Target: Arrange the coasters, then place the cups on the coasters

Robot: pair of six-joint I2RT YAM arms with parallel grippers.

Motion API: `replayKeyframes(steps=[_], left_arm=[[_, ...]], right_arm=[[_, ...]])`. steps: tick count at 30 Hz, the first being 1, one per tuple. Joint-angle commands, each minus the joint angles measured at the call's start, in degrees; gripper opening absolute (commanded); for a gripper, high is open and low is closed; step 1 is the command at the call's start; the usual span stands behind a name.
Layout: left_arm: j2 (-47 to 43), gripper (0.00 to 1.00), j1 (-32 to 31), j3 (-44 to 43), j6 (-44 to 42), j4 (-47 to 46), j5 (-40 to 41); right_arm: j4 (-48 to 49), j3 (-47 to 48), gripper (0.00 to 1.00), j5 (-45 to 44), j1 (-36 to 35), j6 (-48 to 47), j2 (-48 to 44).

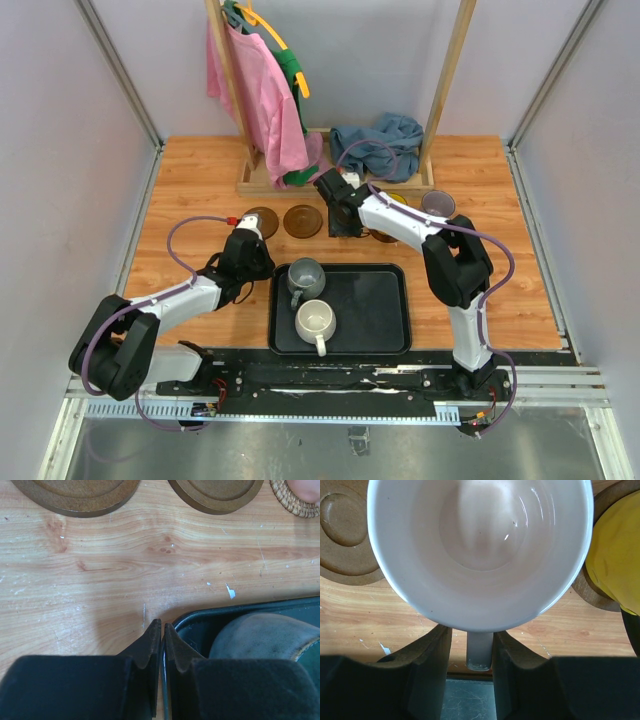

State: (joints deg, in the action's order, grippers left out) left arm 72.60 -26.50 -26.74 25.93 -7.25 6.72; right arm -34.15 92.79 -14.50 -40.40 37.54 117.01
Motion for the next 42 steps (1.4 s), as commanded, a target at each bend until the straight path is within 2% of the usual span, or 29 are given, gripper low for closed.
replayKeyframes(steps=[1,12,14,16,18,21,23,26,30,34,36,42], left_arm=[[-1.3,0.11,-0.5,0.0,0.0,-0.8,-0.3],[-3.8,0.11,-0.5,0.6,-0.1,0.2,-1.3],[-5.6,0.13,-0.5,1.0,0.1,1.0,-2.2],[-8.1,0.26,-0.5,1.6,0.4,1.9,-3.1],[-10.8,0.33,-0.5,2.1,0.4,3.1,-4.3],[-14.6,0.47,-0.5,2.1,0.4,5.8,-5.2],[-16.9,0.51,-0.6,2.1,0.2,7.8,-5.5],[-20.2,0.55,-1.3,1.9,0.1,10.7,-5.9],[-24.5,0.65,-4.0,1.7,0.5,14.5,-6.5],[-27.5,0.84,-9.4,1.4,1.9,16.2,-6.0],[-27.4,0.89,-12.0,1.0,2.7,16.6,-5.4],[-23.1,0.89,-17.1,-0.4,3.7,17.7,-1.3]], right_arm=[[-0.2,-1.0,0.37,0.1,-1.1,1.2,-1.8],[-0.4,-2.3,0.38,-1.1,-1.5,1.4,-3.2],[-0.5,-3.8,0.43,-1.2,-1.6,1.5,-5.0],[-0.3,-5.6,0.57,-1.4,-2.0,1.6,-7.0],[0.1,-7.7,0.68,-1.8,-2.5,1.5,-9.4],[0.4,-10.1,0.77,-1.3,-3.6,1.0,-12.6],[0.4,-11.2,0.81,-0.9,-4.4,0.4,-14.6],[0.5,-13.0,0.83,-0.7,-5.3,-0.3,-17.7],[0.7,-15.3,0.83,-1.7,-6.0,-1.2,-22.1],[0.8,-18.3,0.84,-6.4,-6.0,-2.1,-27.4],[0.9,-19.6,0.84,-8.6,-6.1,-2.3,-29.8],[5.0,-25.0,0.84,-12.9,-6.0,-3.2,-37.3]])
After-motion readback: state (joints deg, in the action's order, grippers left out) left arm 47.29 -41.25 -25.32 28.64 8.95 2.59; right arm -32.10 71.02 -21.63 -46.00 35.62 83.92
